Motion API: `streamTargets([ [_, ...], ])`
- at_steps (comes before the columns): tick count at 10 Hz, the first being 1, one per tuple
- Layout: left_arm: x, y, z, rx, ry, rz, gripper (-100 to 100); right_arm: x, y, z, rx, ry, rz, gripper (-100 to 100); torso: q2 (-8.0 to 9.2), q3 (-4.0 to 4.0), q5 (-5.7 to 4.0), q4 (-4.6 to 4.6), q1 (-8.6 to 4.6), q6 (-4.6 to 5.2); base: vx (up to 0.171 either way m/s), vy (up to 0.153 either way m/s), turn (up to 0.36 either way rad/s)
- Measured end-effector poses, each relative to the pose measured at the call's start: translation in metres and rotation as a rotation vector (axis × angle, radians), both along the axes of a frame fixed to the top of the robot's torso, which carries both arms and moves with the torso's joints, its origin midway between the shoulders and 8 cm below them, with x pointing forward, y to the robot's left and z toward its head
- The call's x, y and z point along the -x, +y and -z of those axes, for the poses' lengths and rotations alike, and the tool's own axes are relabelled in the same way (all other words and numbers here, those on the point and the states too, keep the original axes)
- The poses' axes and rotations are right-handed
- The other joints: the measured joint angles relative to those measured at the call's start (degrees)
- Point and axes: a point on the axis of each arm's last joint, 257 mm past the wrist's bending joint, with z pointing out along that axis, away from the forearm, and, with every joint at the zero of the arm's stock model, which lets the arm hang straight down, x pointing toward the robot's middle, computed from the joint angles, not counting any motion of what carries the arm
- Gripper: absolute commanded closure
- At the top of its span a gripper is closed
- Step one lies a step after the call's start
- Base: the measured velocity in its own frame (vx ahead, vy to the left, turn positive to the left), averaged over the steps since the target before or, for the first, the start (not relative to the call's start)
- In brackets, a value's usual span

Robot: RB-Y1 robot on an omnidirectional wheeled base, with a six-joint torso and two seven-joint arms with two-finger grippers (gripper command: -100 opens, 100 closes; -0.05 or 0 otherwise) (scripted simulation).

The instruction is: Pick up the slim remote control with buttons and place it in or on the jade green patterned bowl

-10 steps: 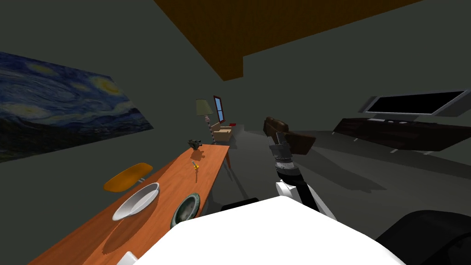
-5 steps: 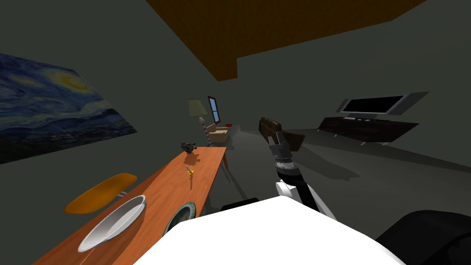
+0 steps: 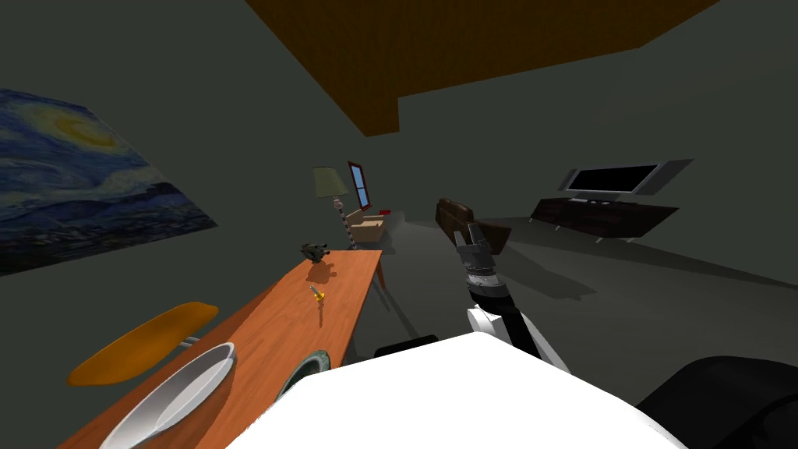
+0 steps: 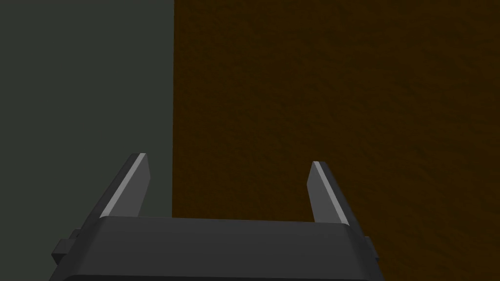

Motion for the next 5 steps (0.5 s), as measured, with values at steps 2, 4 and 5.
streamTargets([
  [2,0.007,-0.019,0.015,0.066,-0.015,-0.071,-100,0.000,0.000,0.000,0.000,0.000,0.000,0,-0.09,-0.05,0.03,-0.02,0.14,0.06,0.027,0.036,-0.170],
  [4,0.016,-0.045,0.026,0.121,-0.014,-0.120,-100,0.000,0.000,0.000,0.000,0.000,0.000,0,-0.07,-0.04,0.05,-0.02,0.14,0.00,0.014,0.029,-0.054],
  [5,0.015,-0.048,0.028,0.135,-0.019,-0.136,-100,0.000,0.000,0.000,0.000,0.000,0.000,0,-0.05,-0.03,0.03,-0.01,0.11,0.00,0.001,0.008,0.002],
])
